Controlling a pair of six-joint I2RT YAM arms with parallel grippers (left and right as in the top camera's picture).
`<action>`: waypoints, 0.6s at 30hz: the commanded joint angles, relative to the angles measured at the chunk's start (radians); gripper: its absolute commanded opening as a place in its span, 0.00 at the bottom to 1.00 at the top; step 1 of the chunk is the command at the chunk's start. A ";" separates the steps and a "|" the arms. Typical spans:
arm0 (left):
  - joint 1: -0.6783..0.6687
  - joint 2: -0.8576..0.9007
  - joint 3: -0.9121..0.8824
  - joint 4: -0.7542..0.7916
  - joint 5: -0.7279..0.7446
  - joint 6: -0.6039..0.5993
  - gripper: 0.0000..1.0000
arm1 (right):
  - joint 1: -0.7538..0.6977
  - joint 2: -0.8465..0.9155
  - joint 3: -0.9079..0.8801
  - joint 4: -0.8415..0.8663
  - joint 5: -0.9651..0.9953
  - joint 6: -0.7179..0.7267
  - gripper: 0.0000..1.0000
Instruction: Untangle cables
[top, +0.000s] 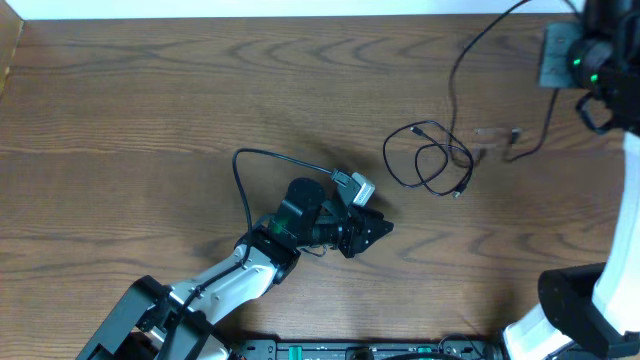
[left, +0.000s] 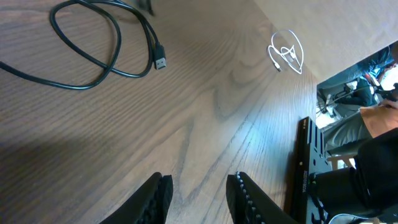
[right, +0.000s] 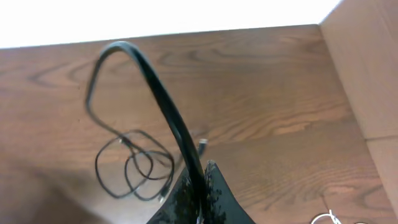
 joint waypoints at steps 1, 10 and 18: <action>-0.002 0.003 0.013 0.004 -0.002 0.008 0.34 | -0.087 0.006 0.000 0.032 -0.075 0.017 0.01; -0.002 0.004 0.013 0.003 -0.003 0.009 0.34 | -0.299 0.029 0.000 0.088 -0.098 0.030 0.01; -0.002 0.004 0.011 -0.018 -0.003 0.009 0.34 | -0.456 0.161 -0.001 0.090 -0.093 0.067 0.01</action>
